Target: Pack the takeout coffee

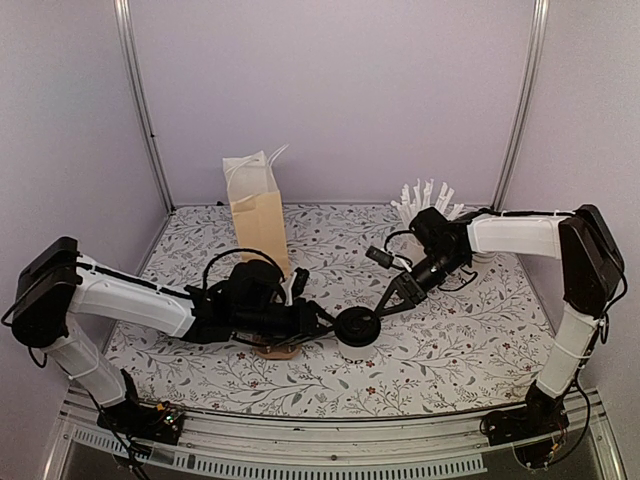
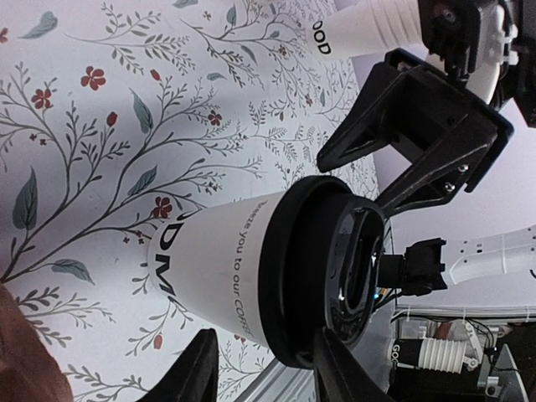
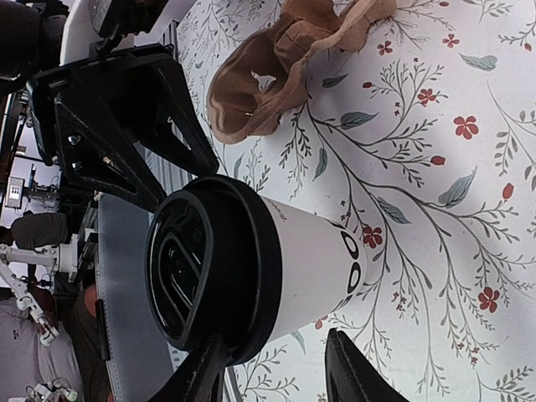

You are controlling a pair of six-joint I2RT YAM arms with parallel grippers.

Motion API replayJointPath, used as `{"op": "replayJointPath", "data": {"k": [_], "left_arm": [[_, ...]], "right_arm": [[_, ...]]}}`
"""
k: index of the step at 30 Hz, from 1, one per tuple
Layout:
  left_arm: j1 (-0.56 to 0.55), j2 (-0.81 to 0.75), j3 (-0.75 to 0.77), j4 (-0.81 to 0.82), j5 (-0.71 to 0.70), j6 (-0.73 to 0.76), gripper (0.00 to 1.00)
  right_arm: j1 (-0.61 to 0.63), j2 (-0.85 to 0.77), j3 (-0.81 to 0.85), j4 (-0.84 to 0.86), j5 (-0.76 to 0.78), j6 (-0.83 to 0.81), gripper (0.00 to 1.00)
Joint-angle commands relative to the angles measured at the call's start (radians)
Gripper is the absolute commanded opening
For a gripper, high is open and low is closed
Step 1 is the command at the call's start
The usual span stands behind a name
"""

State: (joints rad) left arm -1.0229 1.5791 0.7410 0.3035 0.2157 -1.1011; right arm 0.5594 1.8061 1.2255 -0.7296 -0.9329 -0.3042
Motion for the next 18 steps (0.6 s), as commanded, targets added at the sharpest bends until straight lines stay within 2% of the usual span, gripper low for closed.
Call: {"op": "replayJointPath", "data": {"k": [1, 13, 18], "left_arm": [[-0.012, 0.019, -0.003, 0.026, 0.018, -0.001, 0.41], [-0.010, 0.096, -0.030, -0.040, 0.023, -0.023, 0.39], [0.001, 0.149, -0.036, -0.048, 0.064, -0.040, 0.38]], "right_arm": [[-0.005, 0.023, 0.007, -0.013, -0.026, -0.016, 0.43], [-0.004, 0.065, -0.034, 0.016, 0.010, 0.006, 0.42], [-0.004, 0.115, -0.056, 0.041, 0.187, 0.071, 0.35]]}}
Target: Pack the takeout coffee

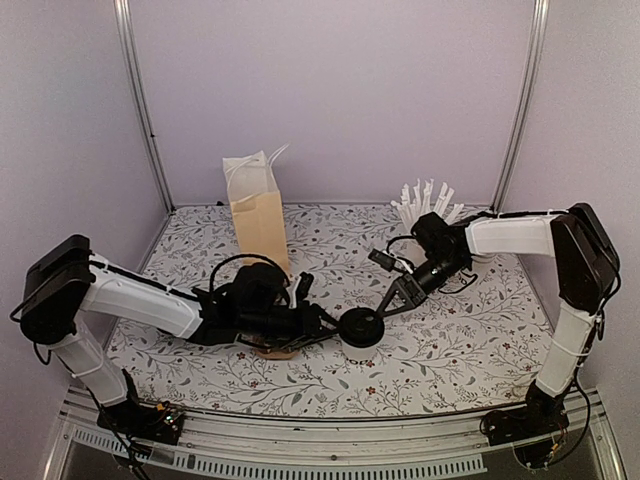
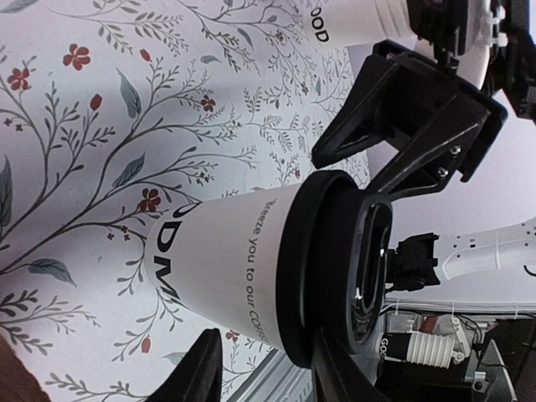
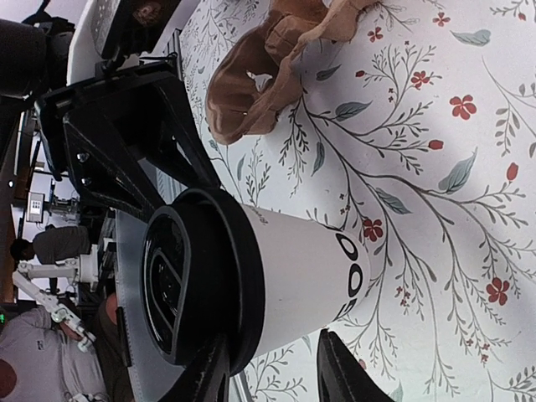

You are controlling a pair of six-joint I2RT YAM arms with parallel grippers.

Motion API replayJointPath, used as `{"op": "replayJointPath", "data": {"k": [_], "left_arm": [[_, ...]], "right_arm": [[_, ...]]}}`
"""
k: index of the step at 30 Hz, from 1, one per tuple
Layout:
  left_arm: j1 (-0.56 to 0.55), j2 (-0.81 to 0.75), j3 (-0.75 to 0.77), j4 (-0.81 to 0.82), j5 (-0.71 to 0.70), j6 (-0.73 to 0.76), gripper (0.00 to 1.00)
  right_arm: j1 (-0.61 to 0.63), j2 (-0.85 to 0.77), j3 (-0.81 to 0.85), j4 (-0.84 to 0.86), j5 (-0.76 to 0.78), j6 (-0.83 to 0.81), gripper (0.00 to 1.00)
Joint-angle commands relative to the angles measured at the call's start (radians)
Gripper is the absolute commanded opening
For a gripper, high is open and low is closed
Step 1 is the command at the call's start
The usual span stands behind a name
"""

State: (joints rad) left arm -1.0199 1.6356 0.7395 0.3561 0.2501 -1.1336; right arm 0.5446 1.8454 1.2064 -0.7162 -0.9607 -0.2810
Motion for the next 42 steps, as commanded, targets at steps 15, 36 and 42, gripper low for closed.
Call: {"op": "replayJointPath", "data": {"k": [15, 36, 42], "left_arm": [[0.005, 0.119, 0.080, -0.183, -0.034, 0.125, 0.38], [-0.066, -0.051, 0.188, -0.266, -0.145, 0.204, 0.55], [-0.113, -0.030, 0.178, -0.256, -0.167, 0.139, 0.62]], "right_arm": [[0.010, 0.008, -0.007, 0.004, 0.166, 0.028, 0.34], [0.009, -0.182, 0.011, -0.042, 0.164, -0.010, 0.41], [0.008, -0.193, 0.018, -0.040, 0.155, -0.064, 0.55]]}}
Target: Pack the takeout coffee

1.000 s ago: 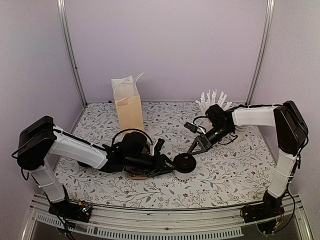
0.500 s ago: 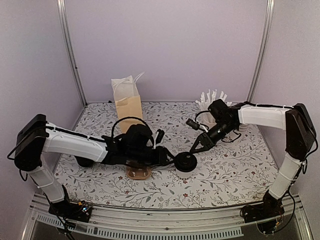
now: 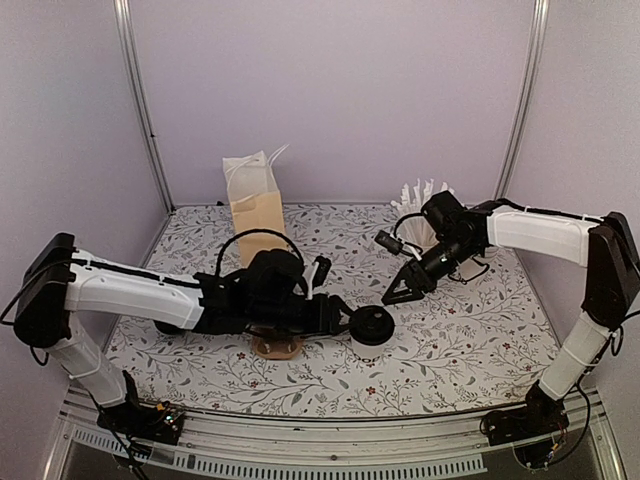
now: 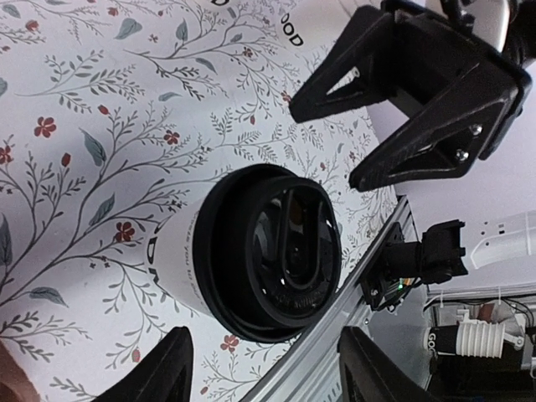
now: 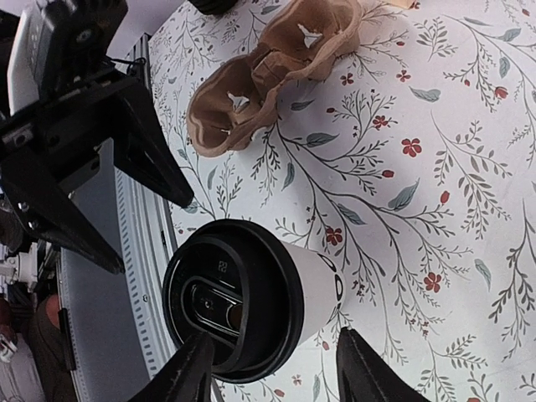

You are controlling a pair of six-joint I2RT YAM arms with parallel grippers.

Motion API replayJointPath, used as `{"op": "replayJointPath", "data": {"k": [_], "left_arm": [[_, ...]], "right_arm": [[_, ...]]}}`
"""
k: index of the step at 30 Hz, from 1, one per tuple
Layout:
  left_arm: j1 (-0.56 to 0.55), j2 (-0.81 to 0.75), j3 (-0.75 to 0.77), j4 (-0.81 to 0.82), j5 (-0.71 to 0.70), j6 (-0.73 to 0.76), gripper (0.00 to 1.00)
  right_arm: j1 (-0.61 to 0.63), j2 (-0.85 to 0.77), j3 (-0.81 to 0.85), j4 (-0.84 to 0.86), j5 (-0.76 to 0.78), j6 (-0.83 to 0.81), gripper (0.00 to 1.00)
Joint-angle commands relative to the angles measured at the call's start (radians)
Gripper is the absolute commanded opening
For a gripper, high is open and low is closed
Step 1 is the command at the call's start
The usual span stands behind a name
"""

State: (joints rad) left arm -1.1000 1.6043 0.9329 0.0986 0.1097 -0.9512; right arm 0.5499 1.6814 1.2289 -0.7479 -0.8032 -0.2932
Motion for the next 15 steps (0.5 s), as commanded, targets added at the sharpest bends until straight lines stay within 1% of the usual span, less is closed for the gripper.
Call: {"op": "replayJointPath", "data": {"k": [1, 4, 10, 15], "left_arm": [[-0.037, 0.014, -0.015, 0.010, -0.023, -0.051, 0.62], [-0.045, 0.046, -0.011, 0.043, -0.006, -0.067, 0.62], [-0.038, 0.076, 0.012, 0.068, -0.020, -0.036, 0.60], [0.004, 0.097, 0.024, 0.067, -0.012, -0.003, 0.59]], "right_arm": [[0.002, -0.026, -0.003, -0.008, -0.004, -0.057, 0.57], [0.003, -0.013, -0.009, -0.011, -0.035, -0.077, 0.60], [0.003, -0.023, -0.051, -0.025, -0.076, -0.117, 0.62], [0.003, -0.038, -0.063, -0.103, -0.148, -0.181, 0.62]]}}
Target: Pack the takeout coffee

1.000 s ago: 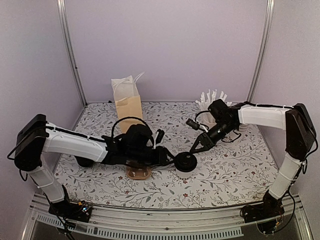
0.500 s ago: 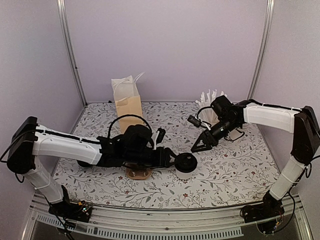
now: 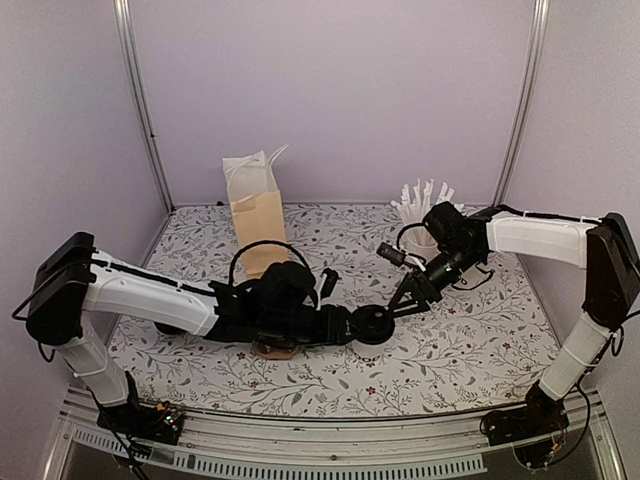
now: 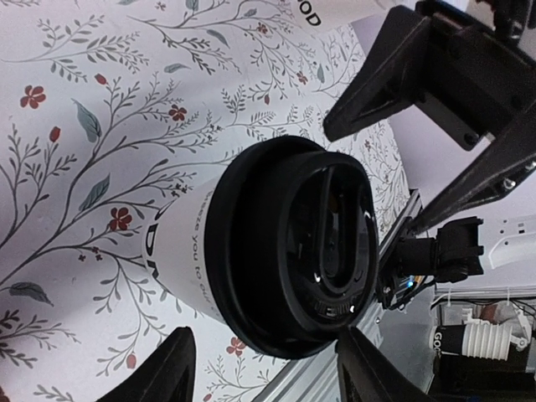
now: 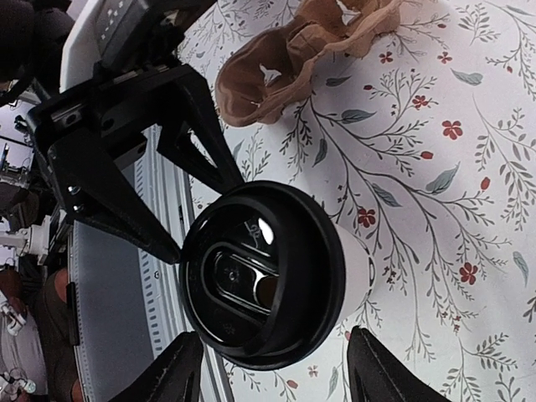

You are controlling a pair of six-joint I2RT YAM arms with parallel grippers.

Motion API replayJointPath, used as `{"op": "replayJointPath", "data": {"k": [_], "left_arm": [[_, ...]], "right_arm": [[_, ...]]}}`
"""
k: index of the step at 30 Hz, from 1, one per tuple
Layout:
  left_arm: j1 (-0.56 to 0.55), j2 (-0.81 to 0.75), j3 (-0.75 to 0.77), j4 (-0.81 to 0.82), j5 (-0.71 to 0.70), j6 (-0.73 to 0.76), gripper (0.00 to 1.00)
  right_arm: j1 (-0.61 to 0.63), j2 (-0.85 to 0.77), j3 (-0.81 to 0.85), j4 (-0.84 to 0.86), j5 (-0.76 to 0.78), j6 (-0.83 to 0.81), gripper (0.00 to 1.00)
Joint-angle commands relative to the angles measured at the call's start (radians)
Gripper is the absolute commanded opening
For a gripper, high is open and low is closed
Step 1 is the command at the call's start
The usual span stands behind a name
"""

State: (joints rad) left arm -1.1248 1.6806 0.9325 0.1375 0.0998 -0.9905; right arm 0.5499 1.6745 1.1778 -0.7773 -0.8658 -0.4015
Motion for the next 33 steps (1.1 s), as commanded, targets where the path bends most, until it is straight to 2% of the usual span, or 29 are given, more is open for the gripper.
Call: {"op": "replayJointPath", "data": {"k": [1, 9, 18, 24, 33], "left_arm": [[0.038, 0.024, 0.027, 0.029, 0.003, 0.042, 0.59], [0.093, 0.045, 0.052, 0.025, 0.025, 0.082, 0.58], [0.095, 0.012, 0.040, 0.016, 0.029, 0.075, 0.57], [0.102, -0.075, -0.079, 0.091, -0.041, -0.002, 0.49], [0.114, -0.005, -0.078, 0.205, 0.068, -0.054, 0.42]], "right_arm": [[0.003, -0.031, -0.017, -0.083, -0.098, -0.089, 0.61], [0.003, -0.073, -0.065, -0.106, -0.099, -0.118, 0.61], [0.002, -0.092, -0.065, -0.117, -0.053, -0.115, 0.59], [-0.003, -0.106, -0.070, -0.049, -0.001, -0.033, 0.56], [-0.071, -0.034, -0.030, 0.003, 0.011, 0.068, 0.44]]}}
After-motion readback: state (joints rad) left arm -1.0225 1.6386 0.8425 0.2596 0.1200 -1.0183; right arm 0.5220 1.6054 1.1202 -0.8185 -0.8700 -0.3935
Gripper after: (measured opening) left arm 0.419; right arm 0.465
